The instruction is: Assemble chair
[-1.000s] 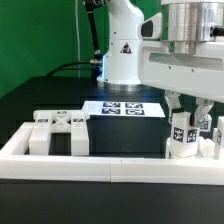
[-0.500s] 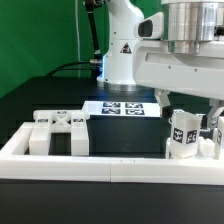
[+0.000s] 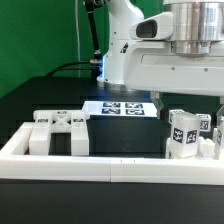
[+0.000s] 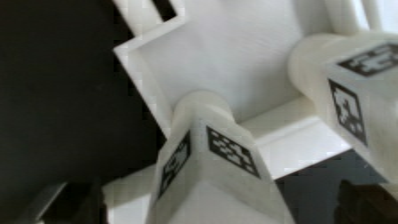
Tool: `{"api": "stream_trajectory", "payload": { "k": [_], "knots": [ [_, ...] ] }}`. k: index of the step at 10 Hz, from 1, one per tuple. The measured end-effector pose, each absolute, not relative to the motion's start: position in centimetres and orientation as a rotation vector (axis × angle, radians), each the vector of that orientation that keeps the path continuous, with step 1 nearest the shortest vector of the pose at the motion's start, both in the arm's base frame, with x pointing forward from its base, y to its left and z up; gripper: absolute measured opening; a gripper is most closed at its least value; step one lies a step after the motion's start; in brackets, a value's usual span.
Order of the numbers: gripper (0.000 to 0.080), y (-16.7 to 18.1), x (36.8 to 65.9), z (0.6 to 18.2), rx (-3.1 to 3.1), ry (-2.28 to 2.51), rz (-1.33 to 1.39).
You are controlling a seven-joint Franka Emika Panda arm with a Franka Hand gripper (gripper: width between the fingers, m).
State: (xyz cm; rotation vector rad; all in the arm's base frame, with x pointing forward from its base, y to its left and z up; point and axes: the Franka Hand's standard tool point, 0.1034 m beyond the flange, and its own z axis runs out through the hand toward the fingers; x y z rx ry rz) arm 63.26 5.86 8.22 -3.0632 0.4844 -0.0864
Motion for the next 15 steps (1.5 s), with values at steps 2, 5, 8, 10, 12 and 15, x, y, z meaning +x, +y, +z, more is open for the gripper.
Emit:
{"api": "stream_trajectory", "payload": {
  "k": [2,5,8,10,12,15],
  "knots": [
    [0.0648,5.59,63.28,8.21,-3.087,0.332,-0.090],
    [0.0648,5.44,63.30,8.21,-3.111,0.022,-0.095],
    [0.0648,5.44,63.36,8.23,-3.107,-0.260,-0.104],
    [0.0524,5.44,63.38,8.23,-3.106,-0.274,-0.106],
    [0.0391,5.43,63.38,8.23,-3.106,-0.273,-0.106],
    [0.0289,5.41,63.37,8.22,-3.109,-0.215,-0.106]
  ]
}}
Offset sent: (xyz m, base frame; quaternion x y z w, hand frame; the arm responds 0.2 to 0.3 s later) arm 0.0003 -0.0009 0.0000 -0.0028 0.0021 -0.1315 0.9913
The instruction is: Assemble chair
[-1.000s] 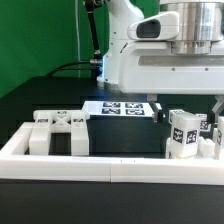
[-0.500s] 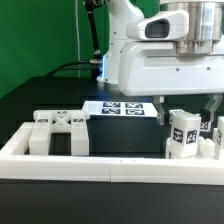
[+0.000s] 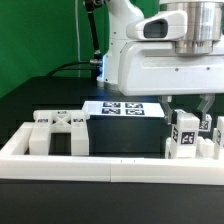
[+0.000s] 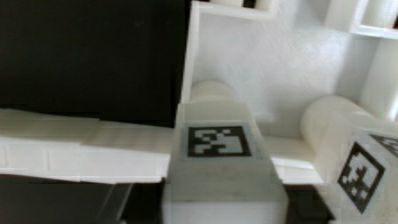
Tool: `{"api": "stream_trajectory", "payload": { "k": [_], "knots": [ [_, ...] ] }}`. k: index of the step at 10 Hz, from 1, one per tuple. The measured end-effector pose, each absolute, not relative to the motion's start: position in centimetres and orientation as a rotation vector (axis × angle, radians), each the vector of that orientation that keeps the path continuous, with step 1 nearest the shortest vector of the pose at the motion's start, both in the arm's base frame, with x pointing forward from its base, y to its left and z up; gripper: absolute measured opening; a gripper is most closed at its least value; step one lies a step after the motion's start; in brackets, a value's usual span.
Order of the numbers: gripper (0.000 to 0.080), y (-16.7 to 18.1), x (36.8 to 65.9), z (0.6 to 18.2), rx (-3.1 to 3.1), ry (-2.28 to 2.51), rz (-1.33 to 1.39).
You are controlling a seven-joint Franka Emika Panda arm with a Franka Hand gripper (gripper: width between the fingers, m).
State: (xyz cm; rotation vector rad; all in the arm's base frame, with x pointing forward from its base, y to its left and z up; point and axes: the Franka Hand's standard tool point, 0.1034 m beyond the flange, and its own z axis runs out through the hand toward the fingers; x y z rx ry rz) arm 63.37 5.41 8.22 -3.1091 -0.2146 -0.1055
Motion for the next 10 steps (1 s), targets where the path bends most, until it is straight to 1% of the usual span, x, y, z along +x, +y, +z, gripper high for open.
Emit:
{"api": "stream_trajectory", "payload": {
  "k": [1,7,10],
  "knots": [
    [0.0289,5.43,63.37,8.21,-3.110,-0.137,-0.105],
    [0.0291,5.36,63.39,8.12,-2.995,0.743,-0.086],
    [0.0291,5.78,63.40,8.11,-2.880,1.088,-0.077]
  ]
}}
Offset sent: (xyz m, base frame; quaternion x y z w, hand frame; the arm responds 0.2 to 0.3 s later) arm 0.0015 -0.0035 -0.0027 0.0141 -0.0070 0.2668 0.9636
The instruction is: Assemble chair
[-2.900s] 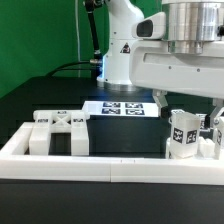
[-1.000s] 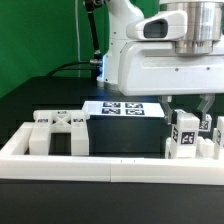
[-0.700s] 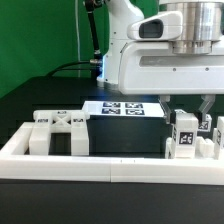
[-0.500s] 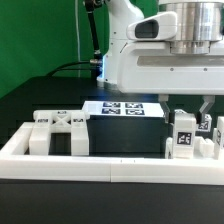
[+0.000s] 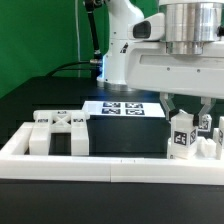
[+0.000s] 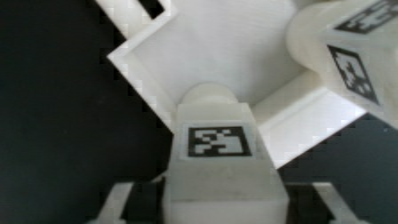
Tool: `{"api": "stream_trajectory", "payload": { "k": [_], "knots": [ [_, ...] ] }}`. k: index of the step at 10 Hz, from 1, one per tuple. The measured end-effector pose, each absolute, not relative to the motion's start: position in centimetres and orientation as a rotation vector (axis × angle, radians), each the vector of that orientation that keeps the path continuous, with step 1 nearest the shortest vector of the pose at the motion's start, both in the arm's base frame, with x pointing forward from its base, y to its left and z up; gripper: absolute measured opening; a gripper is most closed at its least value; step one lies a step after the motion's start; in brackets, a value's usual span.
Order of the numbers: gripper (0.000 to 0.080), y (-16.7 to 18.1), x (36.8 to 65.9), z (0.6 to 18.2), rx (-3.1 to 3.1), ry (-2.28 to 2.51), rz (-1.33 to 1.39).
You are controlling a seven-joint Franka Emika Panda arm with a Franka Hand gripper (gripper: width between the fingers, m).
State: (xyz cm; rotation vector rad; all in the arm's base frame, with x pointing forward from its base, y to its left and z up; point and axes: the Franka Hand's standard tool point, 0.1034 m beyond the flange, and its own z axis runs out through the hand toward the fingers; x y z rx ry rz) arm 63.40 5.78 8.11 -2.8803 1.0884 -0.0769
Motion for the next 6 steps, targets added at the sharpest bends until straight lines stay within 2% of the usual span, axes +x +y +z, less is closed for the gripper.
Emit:
{"api": "stream_trajectory", "payload": {
  "k": [3,5,6],
  "knots": [
    [0.0291,5.95,63.39,8.11,-2.769,1.337,-0.068],
    [0.0291,5.93,63.39,8.10,-2.796,1.282,-0.070],
    [0.0484,5.93,63.37,8.09,-2.805,1.264,-0.069]
  ]
}}
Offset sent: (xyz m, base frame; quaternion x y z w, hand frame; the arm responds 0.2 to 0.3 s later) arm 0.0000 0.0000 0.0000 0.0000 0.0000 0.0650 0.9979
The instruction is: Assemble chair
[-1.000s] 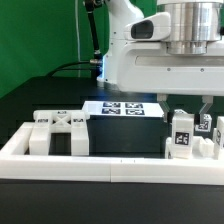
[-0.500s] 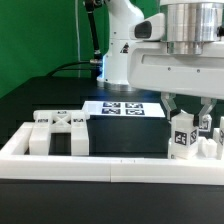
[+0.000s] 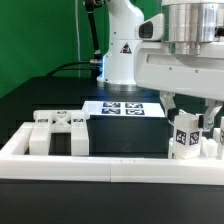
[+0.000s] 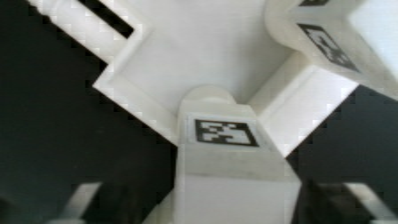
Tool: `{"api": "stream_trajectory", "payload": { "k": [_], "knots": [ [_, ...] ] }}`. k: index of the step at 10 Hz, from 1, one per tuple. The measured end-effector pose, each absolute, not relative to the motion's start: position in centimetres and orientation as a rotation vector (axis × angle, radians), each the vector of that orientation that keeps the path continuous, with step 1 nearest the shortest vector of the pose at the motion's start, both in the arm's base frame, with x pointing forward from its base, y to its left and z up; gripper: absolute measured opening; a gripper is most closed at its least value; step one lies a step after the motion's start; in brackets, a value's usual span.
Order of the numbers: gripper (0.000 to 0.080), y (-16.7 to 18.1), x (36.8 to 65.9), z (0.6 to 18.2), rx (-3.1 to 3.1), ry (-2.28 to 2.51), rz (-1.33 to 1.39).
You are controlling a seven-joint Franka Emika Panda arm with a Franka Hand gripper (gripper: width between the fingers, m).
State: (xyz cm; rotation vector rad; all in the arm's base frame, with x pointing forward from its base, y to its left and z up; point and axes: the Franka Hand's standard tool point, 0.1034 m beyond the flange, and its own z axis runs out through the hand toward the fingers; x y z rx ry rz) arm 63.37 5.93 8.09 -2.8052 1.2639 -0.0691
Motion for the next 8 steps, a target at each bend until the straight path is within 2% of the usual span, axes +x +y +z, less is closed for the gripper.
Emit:
{"api": "stream_trajectory", "payload": {
  "k": [1,2,8],
  "knots": [
    [0.0600,5.86,63.34,8.10,-2.834,1.203,-0.069],
    [0.0635,5.85,63.34,8.10,-2.900,1.045,-0.075],
    [0.0648,5.78,63.39,8.14,-3.083,0.284,-0.099]
  ]
}}
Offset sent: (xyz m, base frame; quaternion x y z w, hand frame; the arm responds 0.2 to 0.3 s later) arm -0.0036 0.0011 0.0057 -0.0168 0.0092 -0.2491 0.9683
